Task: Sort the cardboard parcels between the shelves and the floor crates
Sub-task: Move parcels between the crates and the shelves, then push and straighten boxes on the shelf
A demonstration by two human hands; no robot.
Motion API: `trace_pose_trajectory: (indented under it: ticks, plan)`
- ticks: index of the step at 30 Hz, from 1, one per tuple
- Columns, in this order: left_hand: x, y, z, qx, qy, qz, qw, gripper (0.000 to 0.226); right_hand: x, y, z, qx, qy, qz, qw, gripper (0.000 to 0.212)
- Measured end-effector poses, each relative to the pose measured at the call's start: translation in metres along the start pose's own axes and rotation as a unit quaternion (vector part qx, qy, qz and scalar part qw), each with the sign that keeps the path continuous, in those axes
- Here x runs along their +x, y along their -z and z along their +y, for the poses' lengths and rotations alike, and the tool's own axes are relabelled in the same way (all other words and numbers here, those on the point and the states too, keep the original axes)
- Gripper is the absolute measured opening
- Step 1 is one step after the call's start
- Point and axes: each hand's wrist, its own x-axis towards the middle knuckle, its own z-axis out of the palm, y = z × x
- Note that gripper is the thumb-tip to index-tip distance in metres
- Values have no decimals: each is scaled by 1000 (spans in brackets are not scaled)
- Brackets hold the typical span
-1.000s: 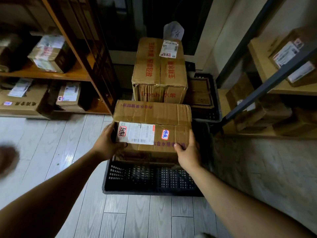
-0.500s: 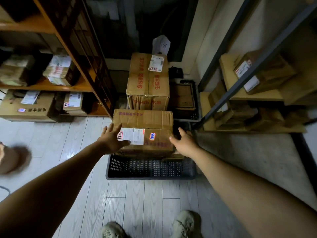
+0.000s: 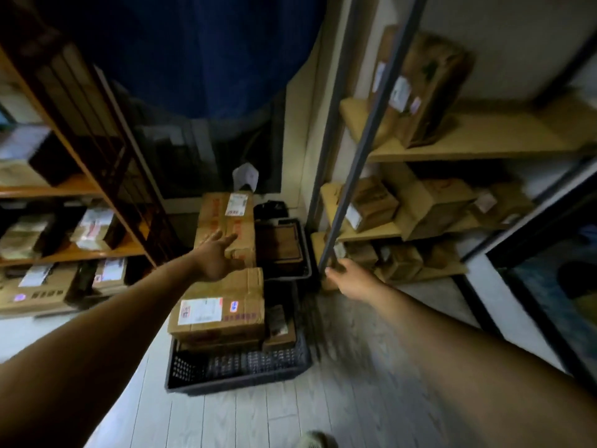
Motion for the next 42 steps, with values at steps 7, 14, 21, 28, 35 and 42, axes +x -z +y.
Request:
trace_pose_trajectory:
  ticks: [7,14,21,28,35,42]
  plan:
    - [-34,32,75,37,-121,11,992,74,-82,68,17,42,18,100,994,53]
    - [-66,53,165,38,-187,-12,982,85,-131,131,52,63,24,160,985,51]
    - [-73,52,295,-10,-197,35,980,76,-146,230,103,98,45,186,977,59]
    - [-64,39,394,-108,-189,55,974,71,-133,332,141,53,76,217,972,65]
    - [-28,53,424,-120,-147,81,979,78,-84,376,113,37,119,208,970,66]
    - [46,87,444,-154,-165,101,969,79,-5,400,55,22,163,202,966,65]
